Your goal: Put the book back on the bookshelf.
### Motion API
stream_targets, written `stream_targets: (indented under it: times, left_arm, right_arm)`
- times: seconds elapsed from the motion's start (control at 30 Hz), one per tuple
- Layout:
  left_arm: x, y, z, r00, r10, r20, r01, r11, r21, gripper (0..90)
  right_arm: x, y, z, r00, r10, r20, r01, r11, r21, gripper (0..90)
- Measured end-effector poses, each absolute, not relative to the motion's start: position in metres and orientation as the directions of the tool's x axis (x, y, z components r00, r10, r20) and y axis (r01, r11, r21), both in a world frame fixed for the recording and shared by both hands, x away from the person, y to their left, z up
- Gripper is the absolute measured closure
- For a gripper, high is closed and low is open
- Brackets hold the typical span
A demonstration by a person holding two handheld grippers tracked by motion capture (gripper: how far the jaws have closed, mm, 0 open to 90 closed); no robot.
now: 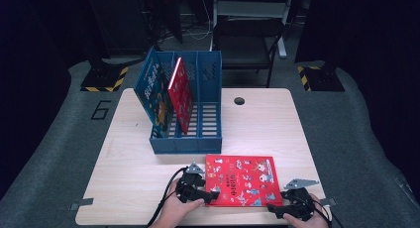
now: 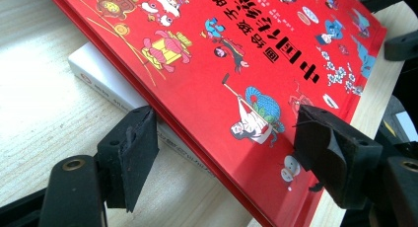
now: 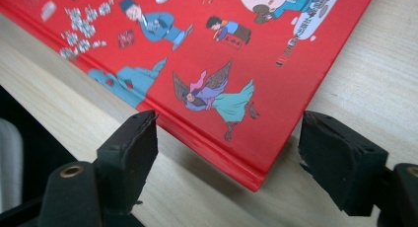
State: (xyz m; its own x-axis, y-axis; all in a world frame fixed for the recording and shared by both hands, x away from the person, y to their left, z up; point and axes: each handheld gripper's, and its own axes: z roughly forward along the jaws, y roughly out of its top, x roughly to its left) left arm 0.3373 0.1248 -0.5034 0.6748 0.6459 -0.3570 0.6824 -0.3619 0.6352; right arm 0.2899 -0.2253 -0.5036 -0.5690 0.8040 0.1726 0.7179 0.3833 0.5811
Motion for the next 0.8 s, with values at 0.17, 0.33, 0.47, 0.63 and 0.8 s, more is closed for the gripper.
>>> stream_targets:
  times: [0.17,0.33,0.47,0.63,0.8]
  left_arm:
    - [0.337,0.126,-0.500,0.677,0.640,-0.364,0.682,-0.358,0.638,25.7]
    - [0.338,0.130,-0.499,0.669,0.650,-0.361,0.689,-0.359,0.629,25.7]
    - [0.336,0.129,-0.495,0.692,0.590,-0.416,0.683,-0.346,0.643,37.0]
    - [0.328,0.114,-0.497,0.737,0.616,-0.279,0.617,-0.443,0.651,44.7]
    - [0.329,0.117,-0.499,0.731,0.611,-0.302,0.627,-0.429,0.650,42.2]
  right_arm:
    - [0.290,-0.221,-0.505,-0.583,0.802,0.134,0.706,0.417,0.572,20.1]
    - [0.289,-0.217,-0.504,-0.592,0.798,0.112,0.686,0.426,0.589,22.1]
    - [0.286,-0.212,-0.495,-0.669,0.674,0.315,0.645,0.315,0.696,47.6]
    - [0.282,-0.180,-0.494,-0.711,0.692,0.126,0.576,0.469,0.670,41.8]
    - [0.287,-0.189,-0.495,-0.700,0.690,0.186,0.595,0.419,0.685,44.5]
